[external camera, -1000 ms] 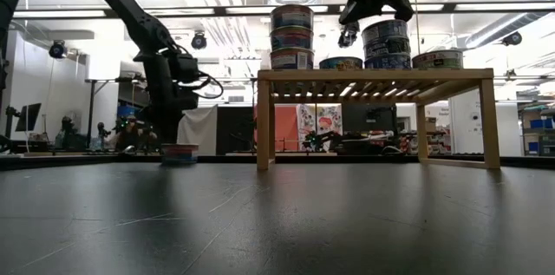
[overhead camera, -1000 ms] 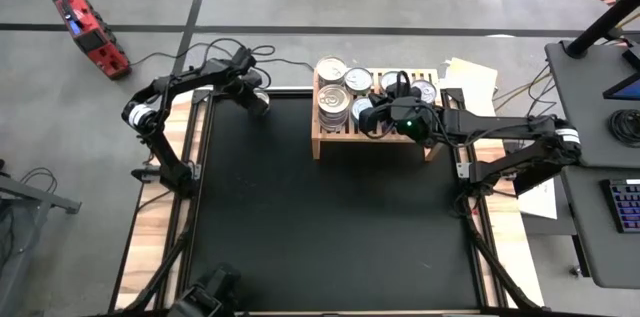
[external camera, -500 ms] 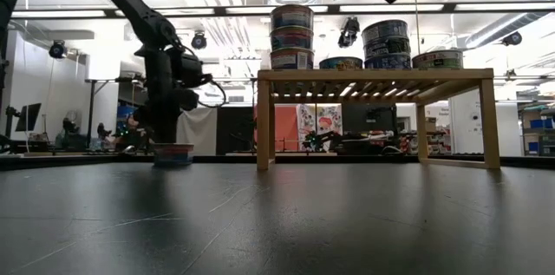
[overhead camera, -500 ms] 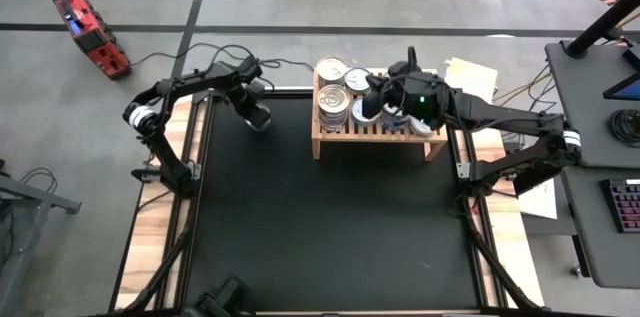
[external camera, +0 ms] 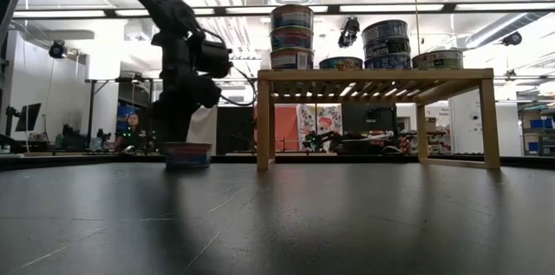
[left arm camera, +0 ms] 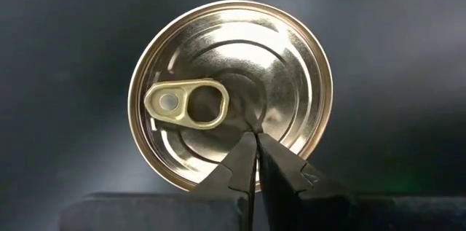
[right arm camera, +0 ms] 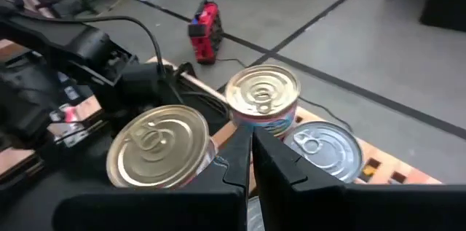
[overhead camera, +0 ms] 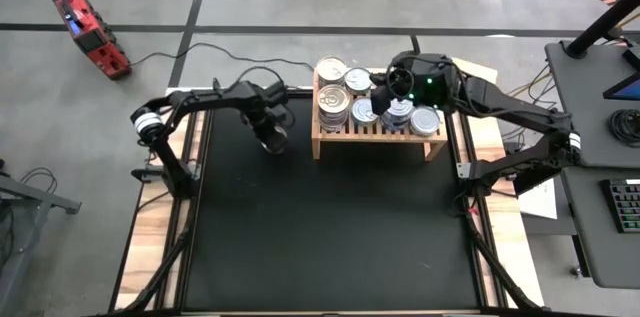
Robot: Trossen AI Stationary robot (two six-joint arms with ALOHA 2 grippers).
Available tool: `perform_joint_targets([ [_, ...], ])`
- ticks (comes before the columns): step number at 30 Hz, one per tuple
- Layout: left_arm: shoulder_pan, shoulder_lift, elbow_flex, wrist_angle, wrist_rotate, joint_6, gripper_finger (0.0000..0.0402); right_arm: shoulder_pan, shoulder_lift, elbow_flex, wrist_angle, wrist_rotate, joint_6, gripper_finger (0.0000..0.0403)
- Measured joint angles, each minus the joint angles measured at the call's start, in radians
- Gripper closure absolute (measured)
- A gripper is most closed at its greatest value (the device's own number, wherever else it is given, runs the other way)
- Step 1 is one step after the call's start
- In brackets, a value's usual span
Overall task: Stack canned seafood by type on shelf
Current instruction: Stack the blue-pink tuna can on top of the blue-pink tuna can on the shelf
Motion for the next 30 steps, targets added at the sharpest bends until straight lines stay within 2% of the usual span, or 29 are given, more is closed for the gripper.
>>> perform_joint_targets([
  [5, -0.076, -0.001, -0.001, 0.007, 0.019, -0.035, 0.0401, 0.0, 0.0, 0.02, -0.031, -0.082, -0.022, 0.0394],
  [10, -0.111, -0.001, -0.002, 0.037, 0.153, -0.086, 0.0401, 0.0, 0.0, 0.015, -0.051, -0.142, -0.043, 0.0394],
  [13, -0.132, -0.005, -0.002, 0.041, 0.161, -0.156, 0.0401, 0.001, 0.0, 0.015, -0.067, -0.146, -0.063, 0.0394],
  [18, -0.19, -0.059, -0.002, 0.055, 0.154, -0.276, 0.0401, 0.001, 0.0, 0.014, -0.069, -0.214, -0.109, 0.0394],
  [23, -0.268, -0.17, 0.0, 0.062, 0.022, -0.38, 0.0402, 0.001, 0.0, 0.014, -0.072, -0.277, -0.138, 0.0394],
  [27, -0.31, -0.253, 0.0, 0.092, -0.226, -0.414, 0.0402, 0.001, 0.0, 0.013, -0.091, -0.3, -0.162, 0.0394],
  [30, -0.326, -0.292, 0.0, 0.1, -0.338, -0.41, 0.0402, 0.001, 0.0, 0.013, -0.117, -0.301, -0.165, 0.0394],
])
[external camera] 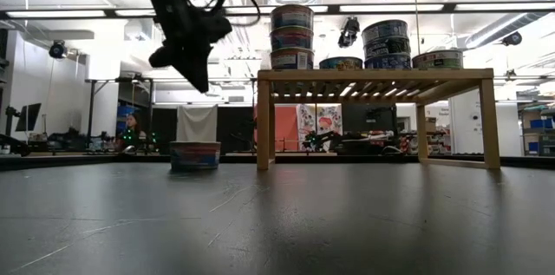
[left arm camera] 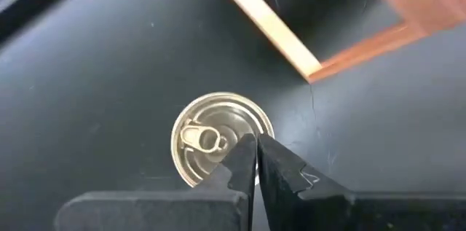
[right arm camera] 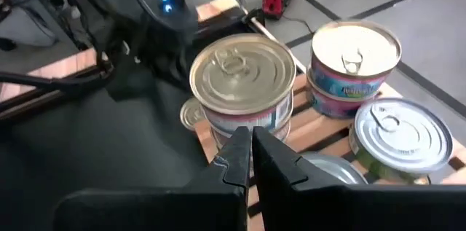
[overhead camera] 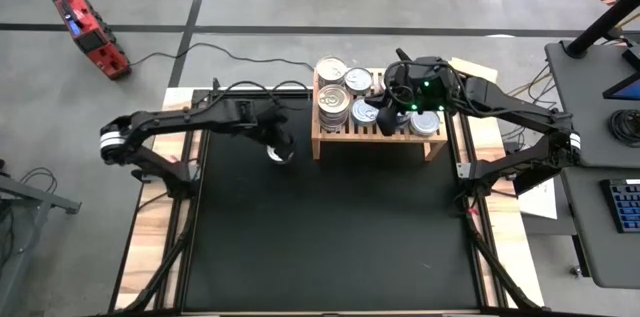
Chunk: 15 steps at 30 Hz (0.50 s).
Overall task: Stack canned seafood by type on shelf
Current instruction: Stack the blue-pink tuna can on top of the blue-pink tuna can on the shelf
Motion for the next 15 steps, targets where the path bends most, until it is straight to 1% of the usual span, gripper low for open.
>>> perform_joint_targets([
  [3, -0.026, -0.033, -0.006, 0.004, -0.042, -0.041, 0.0402, 0.0, -0.002, 0.0, -0.039, -0.001, 0.0, 0.0394],
  [6, -0.062, -0.071, -0.04, 0.016, -0.103, -0.097, 0.0402, 0.0, -0.009, -0.001, -0.069, -0.004, -0.001, 0.0394],
  [10, -0.11, -0.112, -0.127, 0.129, -0.191, -0.133, 0.0401, 0.0, -0.024, -0.001, -0.071, -0.024, -0.015, 0.0394],
  [15, -0.111, -0.147, -0.244, 0.28, -0.172, -0.112, 0.0401, 0.0, -0.04, 0.021, -0.068, -0.023, 0.016, 0.0394],
])
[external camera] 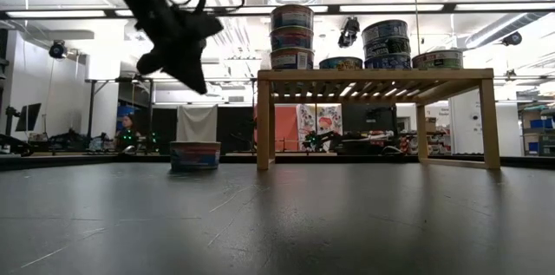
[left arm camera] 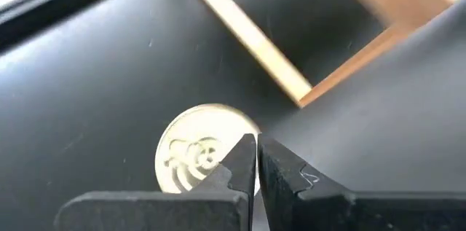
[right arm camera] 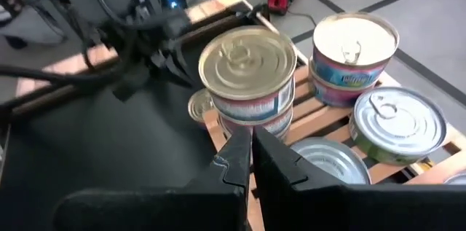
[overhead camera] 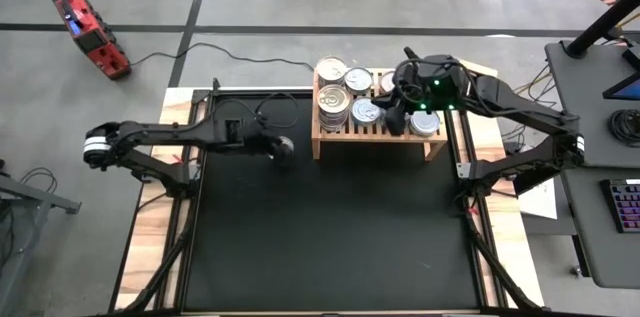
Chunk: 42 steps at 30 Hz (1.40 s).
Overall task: Stack canned seafood by type on shelf
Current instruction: Stack the blue-pink tuna can on top of the blue-pink tuna can on the shelf
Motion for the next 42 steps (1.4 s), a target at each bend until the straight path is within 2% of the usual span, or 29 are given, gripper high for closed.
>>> perform_joint_targets([
  [7, 0.025, 0.0, -0.114, 0.092, 0.104, 0.031, 0.0401, 0.0, 0.001, 0.032, 0.025, 0.008, 0.059, 0.0394],
  [13, 0.027, 0.005, -0.185, 0.144, 0.107, 0.033, 0.0401, 0.008, 0.002, 0.021, -0.019, 0.007, 0.17, 0.0394],
  [18, 0.055, 0.008, -0.214, 0.265, 0.116, 0.087, 0.0401, 0.037, 0.002, 0.02, -0.089, 0.006, 0.3, 0.0394],
  [20, 0.073, 0.008, -0.223, 0.322, 0.164, 0.113, 0.0401, 0.051, 0.002, 0.02, -0.123, 0.002, 0.352, 0.0394],
  [24, 0.114, 0.008, -0.257, 0.416, 0.325, 0.177, 0.0401, 0.089, 0.002, 0.02, -0.201, -0.001, 0.412, 0.0394],
  [26, 0.129, 0.008, -0.275, 0.412, 0.353, 0.183, 0.0401, 0.109, 0.002, 0.02, -0.234, 0.0, 0.425, 0.0394],
  [29, 0.143, 0.009, -0.304, 0.385, 0.319, 0.182, 0.0401, 0.131, 0.002, 0.02, -0.26, 0.013, 0.451, 0.0394],
  [35, 0.144, 0.011, -0.342, 0.386, 0.297, 0.191, 0.0401, 0.182, 0.007, 0.02, -0.261, 0.141, 0.511, 0.0394],
  [42, 0.136, 0.009, -0.344, 0.341, 0.406, 0.196, 0.0401, 0.238, 0.015, 0.019, -0.315, 0.108, 0.623, 0.0394],
])
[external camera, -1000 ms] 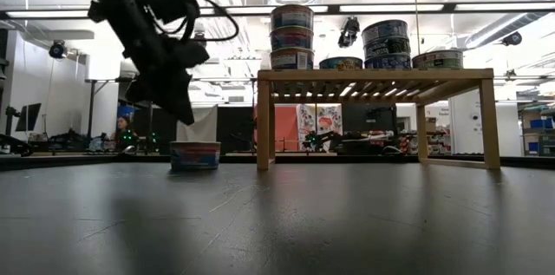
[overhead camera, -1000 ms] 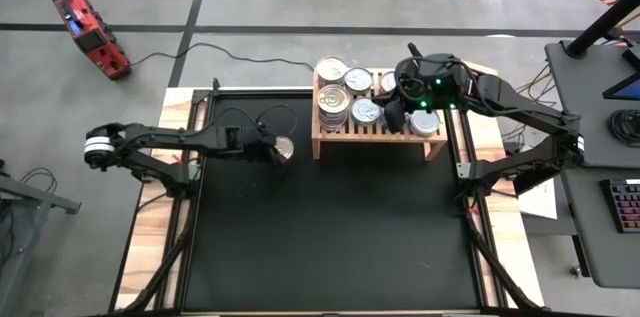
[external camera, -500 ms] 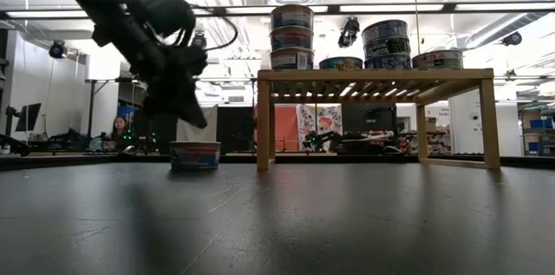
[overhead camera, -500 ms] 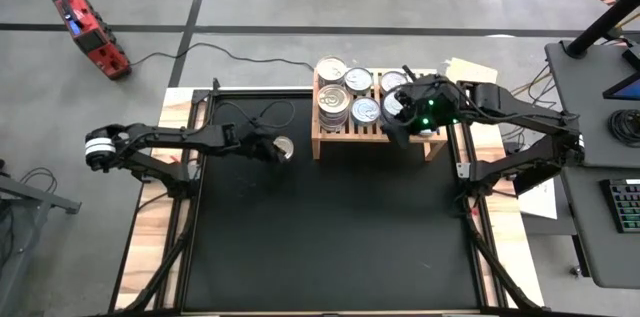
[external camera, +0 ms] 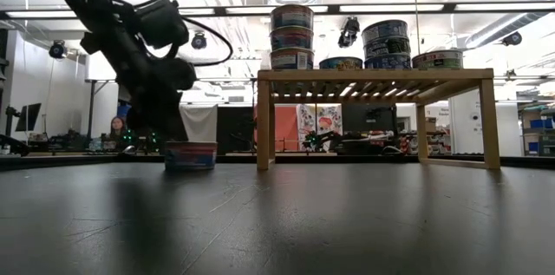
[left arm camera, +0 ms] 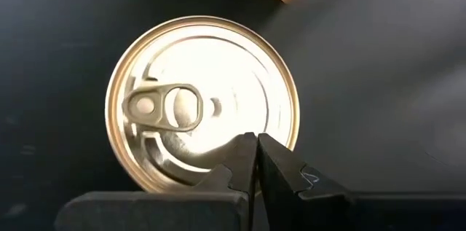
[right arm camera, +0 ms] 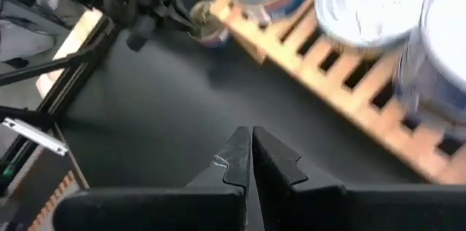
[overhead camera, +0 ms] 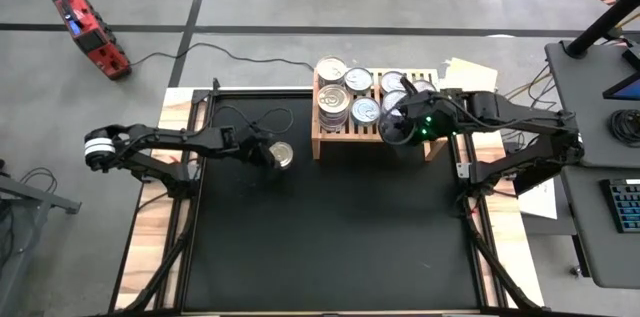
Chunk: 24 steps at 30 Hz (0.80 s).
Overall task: Stack canned seafood by type on shelf
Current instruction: Stack the blue-pink tuna can on top of the blue-pink tuna can on the shelf
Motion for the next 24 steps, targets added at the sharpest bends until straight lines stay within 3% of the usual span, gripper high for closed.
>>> perform_joint_targets([
  [6, -0.056, 0.001, 0.0, -0.005, 0.078, -0.067, 0.0401, 0.069, 0.0, -0.007, -0.12, -0.117, 0.03, 0.0394],
  [12, -0.216, 0.003, -0.003, 0.037, 0.044, -0.254, 0.0401, 0.152, -0.021, -0.118, -0.057, -0.173, -0.023, 0.0394],
  [18, -0.402, 0.003, 0.015, 0.056, -0.113, -0.466, 0.0401, 0.187, -0.087, -0.367, 0.17, -0.191, -0.022, 0.0394],
  [24, -0.486, 0.005, 0.046, 0.057, -0.163, -0.553, 0.0401, 0.192, -0.125, -0.627, 0.453, -0.19, 0.143, 0.0394],
])
